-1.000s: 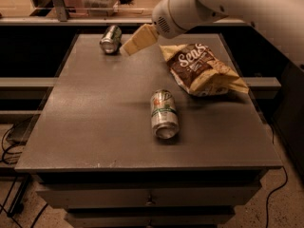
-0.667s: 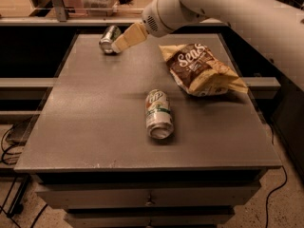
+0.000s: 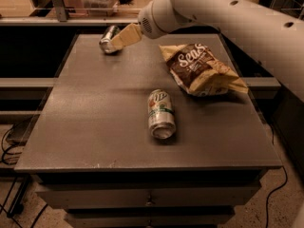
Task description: Pick green can
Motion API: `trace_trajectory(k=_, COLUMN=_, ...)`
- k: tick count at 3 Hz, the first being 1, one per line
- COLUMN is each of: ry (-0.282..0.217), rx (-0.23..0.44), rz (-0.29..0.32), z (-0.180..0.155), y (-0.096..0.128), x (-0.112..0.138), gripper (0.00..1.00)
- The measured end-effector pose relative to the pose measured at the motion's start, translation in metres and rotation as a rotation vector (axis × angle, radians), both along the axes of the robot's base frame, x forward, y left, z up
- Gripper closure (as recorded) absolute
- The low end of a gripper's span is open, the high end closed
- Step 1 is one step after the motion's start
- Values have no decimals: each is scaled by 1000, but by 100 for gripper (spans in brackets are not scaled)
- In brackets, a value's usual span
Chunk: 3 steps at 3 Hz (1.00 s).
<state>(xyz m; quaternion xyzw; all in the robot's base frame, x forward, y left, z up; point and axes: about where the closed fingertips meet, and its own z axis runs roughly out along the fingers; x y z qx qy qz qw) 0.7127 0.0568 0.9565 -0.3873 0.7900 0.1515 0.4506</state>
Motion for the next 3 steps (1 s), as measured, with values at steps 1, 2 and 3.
trace_trajectory(k=1, ry=-5, rx=51, rz=-81, z=-11, y=13, x=32, gripper=0)
trace_trajectory(k=2, ry=4, rx=111, rz=-162, z=-23, y=25, x=61, gripper=0)
trace_trajectory(k=3, ry=20, rx=176, rz=-189, z=-34, y=44, x=85, gripper=0)
